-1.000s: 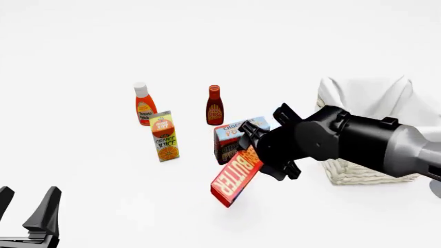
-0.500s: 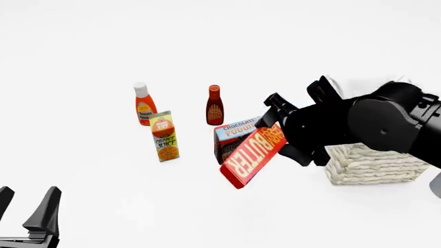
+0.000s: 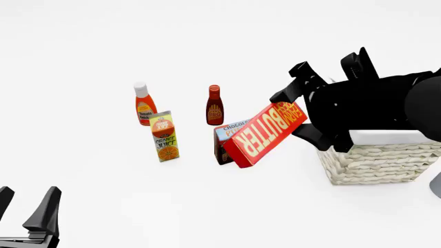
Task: Pick the butter and place it in the basket.
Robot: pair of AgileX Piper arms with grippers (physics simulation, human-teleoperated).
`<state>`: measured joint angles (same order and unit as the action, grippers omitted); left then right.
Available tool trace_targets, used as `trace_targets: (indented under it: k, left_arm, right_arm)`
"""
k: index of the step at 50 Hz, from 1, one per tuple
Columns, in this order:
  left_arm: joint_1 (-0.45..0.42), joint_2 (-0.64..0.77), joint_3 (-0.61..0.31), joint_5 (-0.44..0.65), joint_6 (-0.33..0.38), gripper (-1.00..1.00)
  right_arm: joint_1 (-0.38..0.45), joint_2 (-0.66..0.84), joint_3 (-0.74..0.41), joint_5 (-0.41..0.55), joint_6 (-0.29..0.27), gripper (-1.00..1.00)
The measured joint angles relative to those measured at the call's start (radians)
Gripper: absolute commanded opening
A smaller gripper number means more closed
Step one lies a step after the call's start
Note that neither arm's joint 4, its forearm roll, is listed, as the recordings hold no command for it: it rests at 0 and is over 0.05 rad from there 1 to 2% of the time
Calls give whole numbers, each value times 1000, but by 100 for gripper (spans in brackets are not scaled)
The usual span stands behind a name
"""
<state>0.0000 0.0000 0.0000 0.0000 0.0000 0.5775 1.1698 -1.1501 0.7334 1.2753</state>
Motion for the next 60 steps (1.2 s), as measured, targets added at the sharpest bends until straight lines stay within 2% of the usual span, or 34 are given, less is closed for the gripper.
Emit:
trace_targets:
  k: [37, 60]
  left_arm:
    - [0, 0, 0, 0, 0, 100]
    - [0, 0, 0, 0, 0, 100]
  right_arm:
    - [-107, -229, -83, 138, 58, -100]
    - [-212, -287, -81, 150, 115, -100]
